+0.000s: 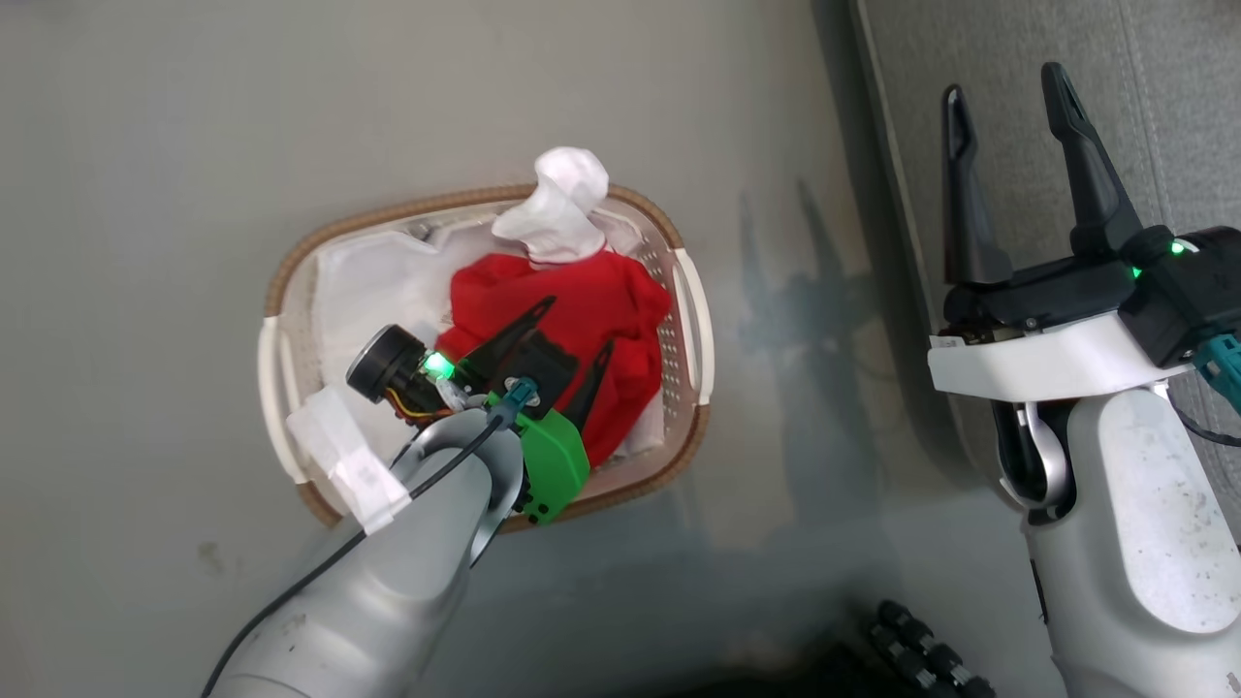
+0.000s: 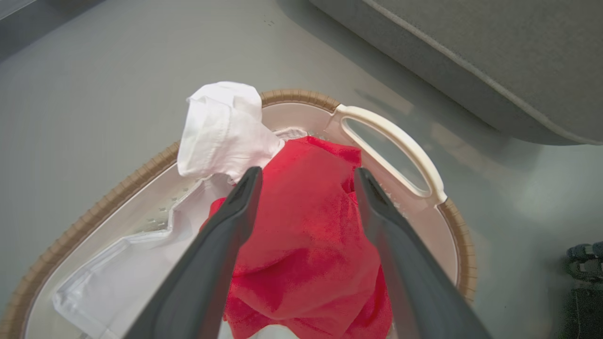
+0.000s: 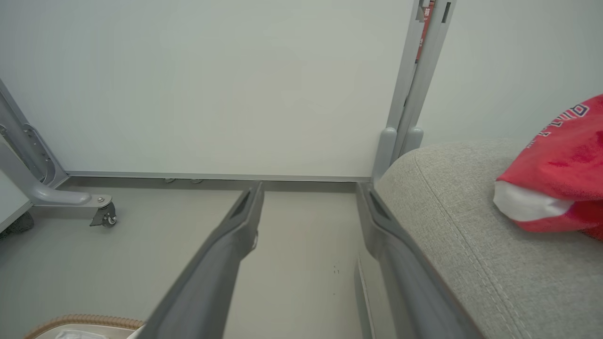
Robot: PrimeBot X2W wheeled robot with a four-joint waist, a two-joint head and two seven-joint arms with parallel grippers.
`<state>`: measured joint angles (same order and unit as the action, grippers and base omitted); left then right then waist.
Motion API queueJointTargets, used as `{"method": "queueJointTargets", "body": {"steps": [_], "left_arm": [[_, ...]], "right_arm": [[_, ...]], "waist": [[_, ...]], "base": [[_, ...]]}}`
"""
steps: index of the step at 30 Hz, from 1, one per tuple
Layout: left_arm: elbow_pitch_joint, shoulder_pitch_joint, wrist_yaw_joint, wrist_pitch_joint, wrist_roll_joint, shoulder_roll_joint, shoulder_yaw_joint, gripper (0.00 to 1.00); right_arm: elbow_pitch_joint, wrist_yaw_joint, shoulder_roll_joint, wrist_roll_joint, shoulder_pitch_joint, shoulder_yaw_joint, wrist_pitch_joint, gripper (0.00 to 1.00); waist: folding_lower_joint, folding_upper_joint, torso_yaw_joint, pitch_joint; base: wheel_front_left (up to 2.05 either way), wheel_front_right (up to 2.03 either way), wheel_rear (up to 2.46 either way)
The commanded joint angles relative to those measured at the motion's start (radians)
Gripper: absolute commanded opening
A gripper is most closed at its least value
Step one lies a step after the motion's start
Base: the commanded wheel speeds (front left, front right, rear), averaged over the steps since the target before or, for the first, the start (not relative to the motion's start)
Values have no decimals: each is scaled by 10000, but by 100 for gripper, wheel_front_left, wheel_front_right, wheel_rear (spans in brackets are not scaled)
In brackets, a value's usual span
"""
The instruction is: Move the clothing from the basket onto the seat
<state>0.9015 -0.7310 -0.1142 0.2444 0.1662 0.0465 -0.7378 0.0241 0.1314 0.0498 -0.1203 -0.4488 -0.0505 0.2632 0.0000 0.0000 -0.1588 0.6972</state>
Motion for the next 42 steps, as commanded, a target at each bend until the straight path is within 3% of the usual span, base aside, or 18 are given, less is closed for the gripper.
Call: {"method": "queueJointTargets", "body": {"steps": [1, 6, 12, 13, 14, 15, 16, 24, 42], "left_arm": [[181, -345, 45, -23, -84, 73, -177, 100], [820, -880, 282, -107, -31, 74, -556, 100], [1680, -1321, 893, -77, 302, 72, -373, 100], [1812, -1382, 910, -54, 360, 67, -335, 56], [1918, -1434, 912, -39, 411, 69, -304, 43], [2004, -1477, 896, -10, 484, 70, -266, 15], [2048, -1503, 872, 33, 531, 69, -239, 0], [1874, -1096, 709, 209, 758, 124, -157, 0], [-1987, 949, 262, 216, 870, 1169, 569, 0]], "right_arm": [[85, -14, 17, -89, -198, -59, 24, 100], [216, -14, 17, -270, -329, -143, 24, 100], [276, -14, 17, -377, -359, -122, 24, 100], [277, -14, 17, -389, -374, -113, 24, 100], [268, -14, 17, -396, -381, -104, 24, 100], [249, -14, 19, -392, -373, -101, 24, 100], [226, -14, 17, -386, -364, -95, 24, 100], [-243, -14, 22, -12, -240, -219, 24, 100], [-2114, -14, 28, 661, 1433, -133, 24, 100]], "waist": [[0, 0, -836, 1099], [0, 0, -1036, 1450], [0, 0, -1074, 1612], [0, 0, -1054, 1617], [0, 0, -1029, 1612], [0, 0, -994, 1591], [0, 0, -953, 1561], [0, 0, -513, 673], [0, 0, 880, -3722]], "base": [[0, 0, 0], [0, 0, 0], [0, 0, 0], [0, 0, 0], [0, 0, 0], [0, 0, 0], [0, 0, 0], [0, 0, 0], [0, 0, 0]]}}
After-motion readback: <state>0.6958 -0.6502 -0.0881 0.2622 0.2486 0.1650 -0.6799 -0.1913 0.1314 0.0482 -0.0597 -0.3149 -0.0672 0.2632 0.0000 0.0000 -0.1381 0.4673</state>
